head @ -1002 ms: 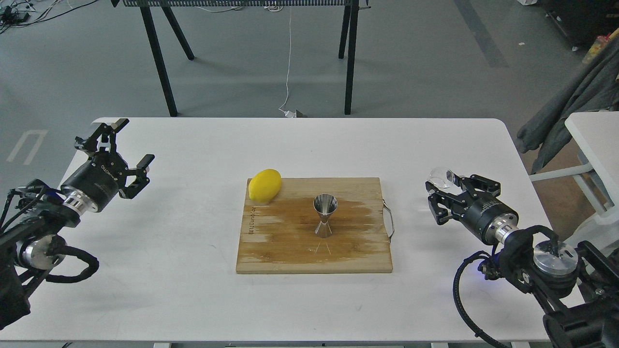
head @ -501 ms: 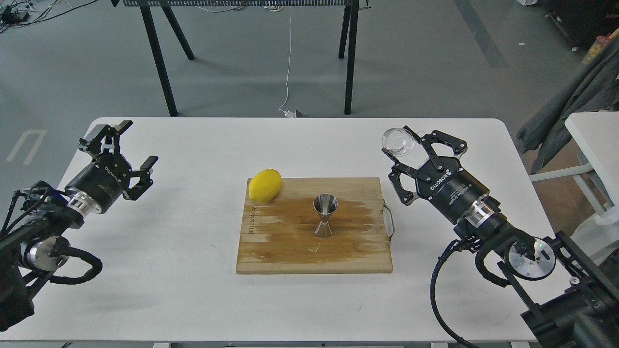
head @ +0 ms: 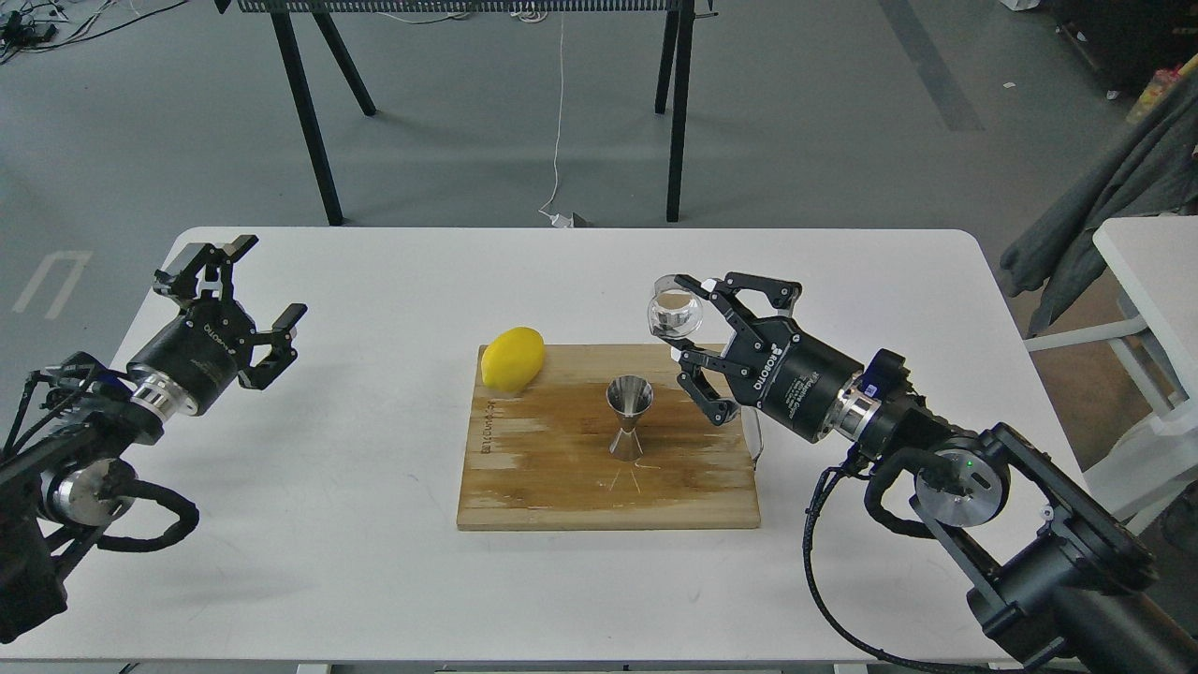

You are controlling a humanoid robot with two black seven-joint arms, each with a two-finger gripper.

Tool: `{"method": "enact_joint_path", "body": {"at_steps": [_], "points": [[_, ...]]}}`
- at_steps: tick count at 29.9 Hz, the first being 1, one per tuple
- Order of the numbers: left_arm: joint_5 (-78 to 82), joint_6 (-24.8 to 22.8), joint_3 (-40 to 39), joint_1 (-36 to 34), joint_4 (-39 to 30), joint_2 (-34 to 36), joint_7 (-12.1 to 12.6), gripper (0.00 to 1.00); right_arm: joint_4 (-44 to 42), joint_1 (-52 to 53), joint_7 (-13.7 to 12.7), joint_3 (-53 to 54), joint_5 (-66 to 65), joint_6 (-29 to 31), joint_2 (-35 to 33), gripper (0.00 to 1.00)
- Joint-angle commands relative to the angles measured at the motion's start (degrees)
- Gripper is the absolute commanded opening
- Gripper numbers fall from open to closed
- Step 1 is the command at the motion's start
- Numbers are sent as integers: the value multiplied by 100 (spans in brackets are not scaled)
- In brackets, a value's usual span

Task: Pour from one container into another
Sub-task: 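Lift the glass with the right gripper over the jigger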

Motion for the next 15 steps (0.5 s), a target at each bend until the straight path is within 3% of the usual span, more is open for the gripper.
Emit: {"method": "enact_joint_path", "body": {"at_steps": [1,15], "points": [[0,0,-1,9,17,0,0,99,-63,33,0,-22,-382,-17,0,40],[0,0,8,0,123,-115,0,99,-160,94,0,-180,-1437,-95,35,40]]}}
